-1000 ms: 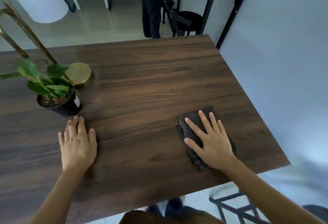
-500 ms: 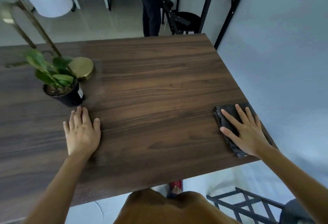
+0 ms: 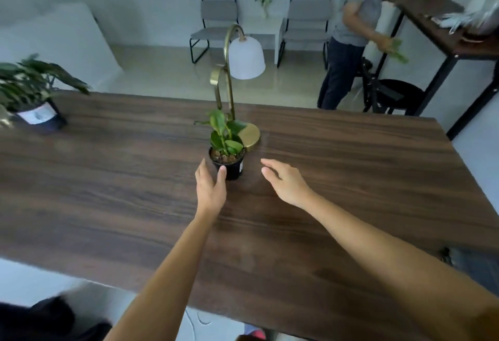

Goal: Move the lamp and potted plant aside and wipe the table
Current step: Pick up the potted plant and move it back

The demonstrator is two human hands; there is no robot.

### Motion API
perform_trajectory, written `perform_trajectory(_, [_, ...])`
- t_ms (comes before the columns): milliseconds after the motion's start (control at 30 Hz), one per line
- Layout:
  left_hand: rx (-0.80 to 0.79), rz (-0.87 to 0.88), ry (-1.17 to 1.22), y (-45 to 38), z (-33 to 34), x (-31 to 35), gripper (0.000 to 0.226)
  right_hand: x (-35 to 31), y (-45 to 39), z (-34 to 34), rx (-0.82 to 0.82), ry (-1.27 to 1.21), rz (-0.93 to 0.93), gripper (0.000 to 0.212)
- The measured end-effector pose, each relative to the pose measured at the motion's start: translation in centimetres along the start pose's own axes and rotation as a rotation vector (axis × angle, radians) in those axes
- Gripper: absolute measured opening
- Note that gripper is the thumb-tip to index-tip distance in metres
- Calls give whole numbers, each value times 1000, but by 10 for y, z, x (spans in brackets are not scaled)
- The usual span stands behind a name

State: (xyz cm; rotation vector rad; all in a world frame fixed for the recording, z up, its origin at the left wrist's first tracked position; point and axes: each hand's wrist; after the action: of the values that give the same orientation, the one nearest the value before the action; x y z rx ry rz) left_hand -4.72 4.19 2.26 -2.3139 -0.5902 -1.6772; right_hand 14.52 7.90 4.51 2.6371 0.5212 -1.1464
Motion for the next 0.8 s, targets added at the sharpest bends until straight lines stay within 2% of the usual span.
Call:
perform_trajectory(100, [-76, 7, 174, -10, -3, 7, 60, -19, -37, 19, -97, -306, 113, 52])
perform_trajectory(167, [-109, 74, 206, -12, -2, 9, 51, -24, -48, 28, -120, -444, 106, 49])
perform_trajectory(367, [-229, 171, 167, 1, 28, -4, 54, 15, -27, 18, 4, -460, 48, 51])
perform_trajectory(567, [-425, 266, 172, -2, 119, 47, 55, 72, -2, -70, 199, -441, 63, 69])
perform_trajectory(700, [-602, 382, 169, -20, 205, 101, 55, 113, 3, -145, 369, -450, 124, 55])
perform_trajectory(800, [-726, 387, 152, -33, 275, 131, 61, 154, 5, -196, 484, -445, 193, 50])
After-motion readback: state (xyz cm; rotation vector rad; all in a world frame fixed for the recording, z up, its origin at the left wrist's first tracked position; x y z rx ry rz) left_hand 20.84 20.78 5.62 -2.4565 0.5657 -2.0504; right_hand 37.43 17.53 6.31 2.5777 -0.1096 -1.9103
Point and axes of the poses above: each hand's wrist, its own y-axis away from the middle knuckle, its own z-axis out of the palm, x = y × z, and after that the axes turned 4 degrees about y, right-handed
